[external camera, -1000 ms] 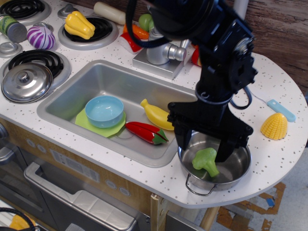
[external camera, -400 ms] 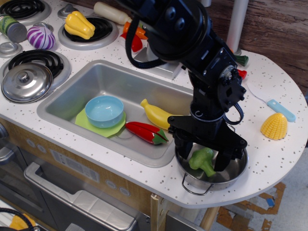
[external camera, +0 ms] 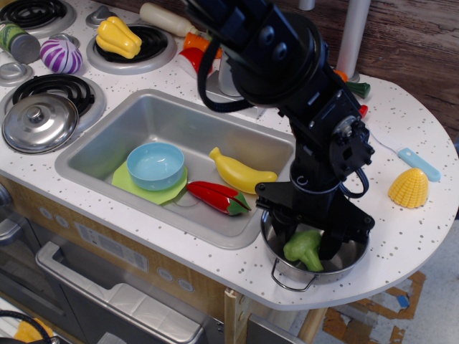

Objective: Take broccoli out of pan

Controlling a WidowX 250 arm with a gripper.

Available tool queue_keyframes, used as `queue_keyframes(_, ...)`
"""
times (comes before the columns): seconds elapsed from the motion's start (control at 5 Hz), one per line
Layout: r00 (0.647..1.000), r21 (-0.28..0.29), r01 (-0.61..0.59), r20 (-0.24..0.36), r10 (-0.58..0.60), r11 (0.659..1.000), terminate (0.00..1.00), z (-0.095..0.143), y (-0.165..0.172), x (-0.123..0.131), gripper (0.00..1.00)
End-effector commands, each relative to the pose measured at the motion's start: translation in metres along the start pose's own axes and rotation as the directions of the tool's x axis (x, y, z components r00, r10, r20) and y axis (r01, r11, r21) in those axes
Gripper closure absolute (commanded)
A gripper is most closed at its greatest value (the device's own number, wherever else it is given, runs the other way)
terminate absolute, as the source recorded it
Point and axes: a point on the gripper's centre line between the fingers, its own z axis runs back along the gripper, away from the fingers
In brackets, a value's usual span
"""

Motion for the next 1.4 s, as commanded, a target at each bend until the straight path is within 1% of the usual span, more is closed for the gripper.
queue_keyframes(0.0,1.000,-0.059,0.008,-0.028,-0.010,0.998,0.00,0.029,-0.003,0.018,1.00)
queue_keyframes(0.2,0.998,-0.033,0.037,-0.040,-0.039,0.999,0.00,0.064,-0.004,0.038,1.00)
queue_keyframes(0.4,0.998,0.021,0.062,-0.009,-0.062,0.998,0.00,0.085,-0.005,0.060,1.00)
queue_keyframes(0.6,0.997,0.028,0.072,0.005,-0.072,0.997,0.00,0.086,-0.006,0.090,1.00)
queue_keyframes(0.8,0.997,0.006,0.066,0.034,-0.066,0.998,0.00,0.068,-0.009,0.113,1.00)
queue_keyframes(1.0,0.996,-0.025,0.069,0.065,-0.067,0.997,0.00,0.043,-0.006,0.124,1.00)
queue_keyframes(1.2,0.996,-0.034,0.062,0.070,-0.059,0.997,0.00,0.024,-0.007,0.124,1.00)
